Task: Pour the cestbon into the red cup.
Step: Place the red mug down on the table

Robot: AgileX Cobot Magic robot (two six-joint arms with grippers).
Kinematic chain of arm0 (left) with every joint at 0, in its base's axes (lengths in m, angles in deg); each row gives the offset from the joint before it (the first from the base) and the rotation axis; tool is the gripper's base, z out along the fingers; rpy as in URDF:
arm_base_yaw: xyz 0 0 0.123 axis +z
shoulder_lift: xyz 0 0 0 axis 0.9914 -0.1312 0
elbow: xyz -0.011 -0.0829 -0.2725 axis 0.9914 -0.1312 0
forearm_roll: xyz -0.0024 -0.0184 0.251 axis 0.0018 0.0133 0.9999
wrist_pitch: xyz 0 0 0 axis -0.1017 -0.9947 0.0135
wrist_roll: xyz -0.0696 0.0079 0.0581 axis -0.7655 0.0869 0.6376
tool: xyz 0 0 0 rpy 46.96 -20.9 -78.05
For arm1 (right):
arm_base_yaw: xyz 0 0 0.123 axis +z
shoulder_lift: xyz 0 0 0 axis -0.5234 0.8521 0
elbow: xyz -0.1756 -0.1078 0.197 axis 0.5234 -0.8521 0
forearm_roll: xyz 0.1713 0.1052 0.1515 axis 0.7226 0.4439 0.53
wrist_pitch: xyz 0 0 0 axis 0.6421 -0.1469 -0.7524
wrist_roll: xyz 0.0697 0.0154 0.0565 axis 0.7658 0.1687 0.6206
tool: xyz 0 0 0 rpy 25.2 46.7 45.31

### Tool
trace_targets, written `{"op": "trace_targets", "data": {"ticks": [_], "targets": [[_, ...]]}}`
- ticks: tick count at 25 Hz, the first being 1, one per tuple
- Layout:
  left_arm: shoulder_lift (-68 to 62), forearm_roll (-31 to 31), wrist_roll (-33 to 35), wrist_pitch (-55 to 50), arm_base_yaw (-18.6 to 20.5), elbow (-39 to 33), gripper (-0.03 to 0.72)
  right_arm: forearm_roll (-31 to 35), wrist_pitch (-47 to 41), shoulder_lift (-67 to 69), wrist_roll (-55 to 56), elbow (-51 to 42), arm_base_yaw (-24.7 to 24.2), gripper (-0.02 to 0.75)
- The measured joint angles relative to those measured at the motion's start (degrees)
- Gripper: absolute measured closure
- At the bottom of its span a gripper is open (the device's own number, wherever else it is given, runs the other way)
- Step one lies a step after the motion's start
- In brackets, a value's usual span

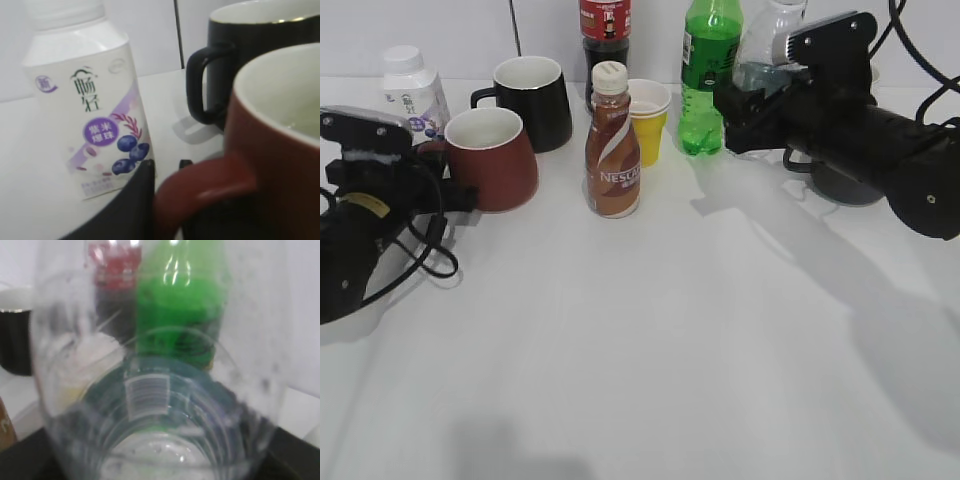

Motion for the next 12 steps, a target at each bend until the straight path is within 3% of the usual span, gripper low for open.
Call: {"op": "trace_targets", "data": {"ticks": [7,12], "targets": [[0.34,0.05,-0.36,4.38,-0.24,-3.41,0.381,-1.91,-1.04,0.02,0.4,0.0,0.0,0.265],[3.41,-0.41,-0.36,4.38,-1.2,-7.19,0.349,-1.91,-1.05,1.09,0.46,0.23,0.0,0.265]]}}
